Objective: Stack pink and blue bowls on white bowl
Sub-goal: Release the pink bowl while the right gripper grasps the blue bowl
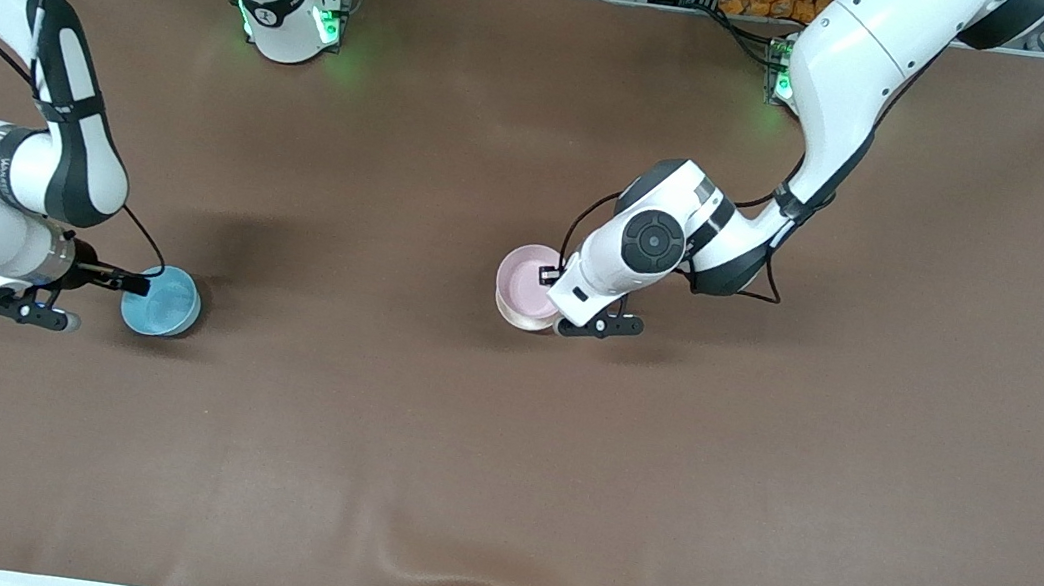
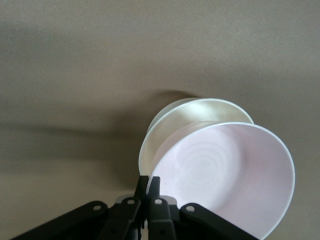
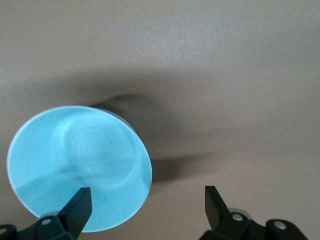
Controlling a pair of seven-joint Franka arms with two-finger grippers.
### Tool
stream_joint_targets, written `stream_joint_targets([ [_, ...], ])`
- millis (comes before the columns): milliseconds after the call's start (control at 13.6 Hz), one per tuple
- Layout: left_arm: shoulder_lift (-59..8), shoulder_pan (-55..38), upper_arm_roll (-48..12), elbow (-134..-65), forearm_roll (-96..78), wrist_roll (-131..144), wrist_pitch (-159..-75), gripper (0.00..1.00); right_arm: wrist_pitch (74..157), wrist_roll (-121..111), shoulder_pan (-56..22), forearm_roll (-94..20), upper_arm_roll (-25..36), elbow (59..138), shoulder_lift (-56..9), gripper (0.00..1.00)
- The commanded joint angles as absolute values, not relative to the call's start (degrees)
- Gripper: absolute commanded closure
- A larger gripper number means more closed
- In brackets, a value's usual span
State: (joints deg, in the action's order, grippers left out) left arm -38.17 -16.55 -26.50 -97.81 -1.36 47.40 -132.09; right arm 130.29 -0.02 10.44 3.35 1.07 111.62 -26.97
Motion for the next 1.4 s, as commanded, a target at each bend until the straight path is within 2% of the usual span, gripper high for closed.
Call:
stream_joint_targets([
  [0, -39.6, -16.8, -26.7, -97.6, -0.4, 47.9, -134.2, 1.00, 132.4, -0.1, 12.4, 2.9, 0.0, 112.4, -28.0, 0.00],
  [74, -39.7, -16.9, -26.7, -97.6, -0.4, 47.9, -134.3, 1.00, 132.9, -0.1, 12.5, 2.9, 0.0, 112.5, -28.6, 0.00],
  [147, -40.0, -16.9, -26.7, -97.6, -0.3, 47.9, -134.6, 1.00, 132.9, -0.1, 12.5, 2.9, 0.0, 112.5, -28.7, 0.14],
  [221, -40.3, -17.0, -26.7, -97.6, -0.3, 47.9, -134.7, 1.00, 132.8, 0.0, 12.4, 2.9, 0.0, 112.5, -28.8, 0.45],
  [294, -40.3, -17.0, -26.7, -97.5, -0.2, 48.2, -134.6, 0.50, 132.8, 0.0, 12.4, 2.8, 0.0, 112.5, -28.9, 0.74],
  [368, -39.7, -16.6, -26.7, -97.5, -0.1, 48.7, -134.6, 0.00, 132.8, 0.0, 12.4, 2.7, 0.0, 112.6, -29.3, 0.95],
  [442, -38.3, -16.6, -26.5, -97.5, 0.3, 49.0, -134.1, 0.00, 132.8, 0.0, 12.4, 1.7, 0.0, 112.6, -29.4, 1.00],
  [589, -32.3, -14.7, -26.1, -96.9, 0.4, 49.1, -130.1, 0.00, 132.5, 0.0, 12.1, 1.1, -0.1, 112.7, -29.5, 1.00],
  [883, -19.3, -8.5, -26.1, -94.5, 2.7, 44.9, -113.3, 0.00, 132.5, 0.0, 12.1, 1.1, -0.2, 112.4, -28.5, 1.00],
  [1104, -10.1, -4.1, -26.1, -94.3, 2.8, 41.5, -104.1, 0.00, 132.3, -0.2, 12.0, 1.1, -0.3, 112.3, -24.2, 1.00],
  [1325, -6.8, 0.7, -26.1, -89.4, 2.7, 33.8, -94.6, 0.00, 129.4, -0.1, 11.8, 0.5, -1.4, 112.2, -19.8, 1.00],
])
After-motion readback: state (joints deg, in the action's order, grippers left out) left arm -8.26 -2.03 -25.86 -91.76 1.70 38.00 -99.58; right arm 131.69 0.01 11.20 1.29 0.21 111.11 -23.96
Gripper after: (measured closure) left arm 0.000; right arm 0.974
